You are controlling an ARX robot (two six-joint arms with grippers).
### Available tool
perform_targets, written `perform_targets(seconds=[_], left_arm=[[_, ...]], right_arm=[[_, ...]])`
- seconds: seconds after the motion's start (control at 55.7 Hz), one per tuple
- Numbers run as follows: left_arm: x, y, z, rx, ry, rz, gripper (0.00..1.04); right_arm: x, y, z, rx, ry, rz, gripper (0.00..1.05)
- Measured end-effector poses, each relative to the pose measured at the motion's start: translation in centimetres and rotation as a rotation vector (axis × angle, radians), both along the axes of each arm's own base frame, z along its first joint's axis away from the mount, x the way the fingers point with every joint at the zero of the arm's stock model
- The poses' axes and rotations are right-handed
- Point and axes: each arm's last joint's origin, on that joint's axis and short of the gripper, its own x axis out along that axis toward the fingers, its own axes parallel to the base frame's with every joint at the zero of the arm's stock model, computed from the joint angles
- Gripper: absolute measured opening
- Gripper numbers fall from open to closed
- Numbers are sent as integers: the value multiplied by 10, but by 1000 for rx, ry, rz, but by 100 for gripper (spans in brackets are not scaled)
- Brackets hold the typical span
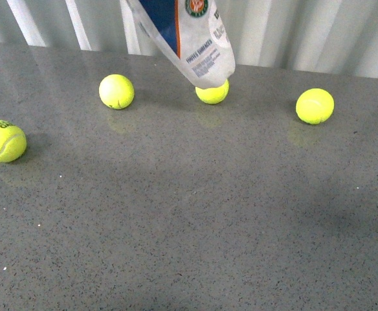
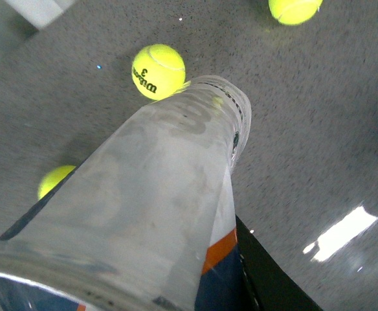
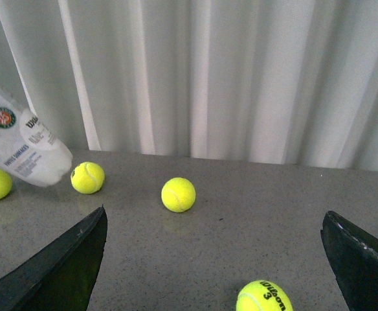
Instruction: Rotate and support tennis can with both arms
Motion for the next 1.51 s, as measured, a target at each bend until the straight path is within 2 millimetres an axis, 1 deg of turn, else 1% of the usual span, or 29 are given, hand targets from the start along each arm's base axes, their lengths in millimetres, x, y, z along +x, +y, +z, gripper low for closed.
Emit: perform_targets(seconds=[0.054,0.108,0.161,0.251,0.287,0.359,0.502,0.646,0.754,0.861,0.987,1.22,1.256,1.399,1.507], left_arm=[[-4,-7,15,73,-21,-64,4],[-13,-15,30,155,-44,-137,4],[-22,-24,35,226,-50,-221,4],[-33,-38,35,276,-64,-319,4],[-37,-44,32,282,-67,-351,4],[-43,-59,17,303,-58,-406,4],[-47,-73,-14,354,-7,-455,4],[-43,-84,-32,380,6,-467,4],[-32,-92,-47,395,6,-455,4],[-25,-97,-56,397,11,-452,4],[-18,-99,-75,409,37,-452,4],[-17,-99,-86,400,23,-450,4],[-16,-99,-86,392,22,-446,6],[-17,-98,-87,374,39,-449,27],[-16,-97,-83,358,30,-442,43]], right_arm=[[0,0,0,0,0,0,98],[0,0,0,0,0,0,98],[0,0,0,0,0,0,98],[0,0,0,0,0,-1,98],[0,0,0,0,0,-1,98],[0,0,0,0,0,0,98],[0,0,0,0,0,-1,98],[0,0,0,0,0,-1,98],[0,0,0,0,0,0,98],[0,0,0,0,0,-1,98],[0,0,0,0,0,0,98],[0,0,0,0,0,0,98],[0,0,0,0,0,0,98],[0,0,0,0,0,0,98],[0,0,0,0,0,0,98]])
